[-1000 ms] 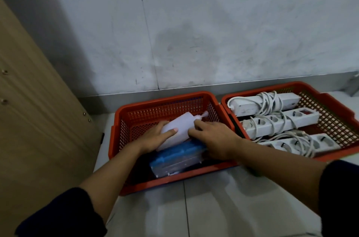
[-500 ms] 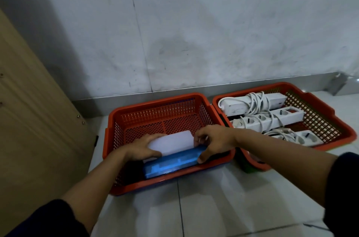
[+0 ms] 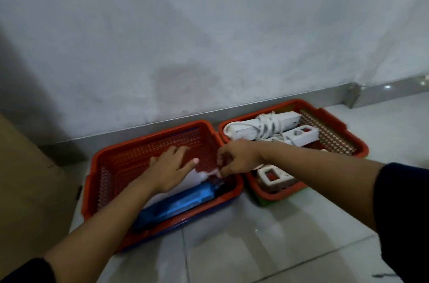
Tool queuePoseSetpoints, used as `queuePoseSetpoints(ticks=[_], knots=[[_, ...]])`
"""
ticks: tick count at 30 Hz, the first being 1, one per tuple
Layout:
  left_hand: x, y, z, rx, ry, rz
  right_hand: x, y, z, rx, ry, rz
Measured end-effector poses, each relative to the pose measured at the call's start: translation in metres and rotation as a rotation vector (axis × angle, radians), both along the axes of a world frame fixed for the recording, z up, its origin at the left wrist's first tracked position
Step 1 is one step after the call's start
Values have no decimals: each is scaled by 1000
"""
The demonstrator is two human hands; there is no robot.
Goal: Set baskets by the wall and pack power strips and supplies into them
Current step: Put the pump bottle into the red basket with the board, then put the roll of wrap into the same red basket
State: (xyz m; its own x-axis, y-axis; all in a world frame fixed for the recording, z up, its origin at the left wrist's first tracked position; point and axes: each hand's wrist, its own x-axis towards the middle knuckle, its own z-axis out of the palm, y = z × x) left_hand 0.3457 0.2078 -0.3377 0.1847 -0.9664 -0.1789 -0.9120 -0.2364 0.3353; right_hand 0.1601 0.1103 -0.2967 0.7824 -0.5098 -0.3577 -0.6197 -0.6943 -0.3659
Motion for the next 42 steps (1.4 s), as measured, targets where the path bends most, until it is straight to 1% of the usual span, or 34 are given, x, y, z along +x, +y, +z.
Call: queuePoseSetpoints(ticks=[3, 6, 10, 11, 13, 15, 18, 20, 21, 23, 26, 30, 33, 37, 39, 42], knots=[[-52, -43, 25, -170, 72, -163, -57, -22, 14, -75, -5, -77], [-136, -91, 51, -183, 115, -310, -144, -46, 20, -128, 69, -179], [-259, -147, 68, -184, 33, -593, -268, -72, 16, -128, 190, -320], [-291, -158, 71, -148, -8, -666, -300, -77, 13, -149, 209, -382], [-348, -176, 75, -11, -89, -783, -357, -87, -1, -155, 249, -539], [-401, -190, 74, 114, -155, -858, -409, -91, -18, -148, 268, -693], [-457, -204, 62, 172, -201, -937, -466, -90, -38, -275, 327, -834], [-485, -209, 49, 176, -168, -942, -497, -87, -49, -362, 359, -909], [-497, -210, 41, 176, -136, -939, -511, -85, -55, -367, 369, -946], [-510, -212, 24, 181, -69, -929, -532, -83, -67, -330, 367, -1004], [-519, -213, 0, 216, 6, -901, -556, -83, -84, -300, 373, -1024], [-510, -210, -20, 222, 123, -776, -567, -83, -92, -359, 429, -986], [-499, -212, -26, 212, 213, -649, -567, -81, -94, -413, 412, -977], [-490, -212, -26, 220, 388, -469, -559, -73, -93, -414, 391, -978], [-487, -212, -25, 248, 450, -412, -553, -71, -85, -450, 389, -935], [-480, -214, -20, 269, 515, -311, -539, -72, -69, -555, 394, -803]])
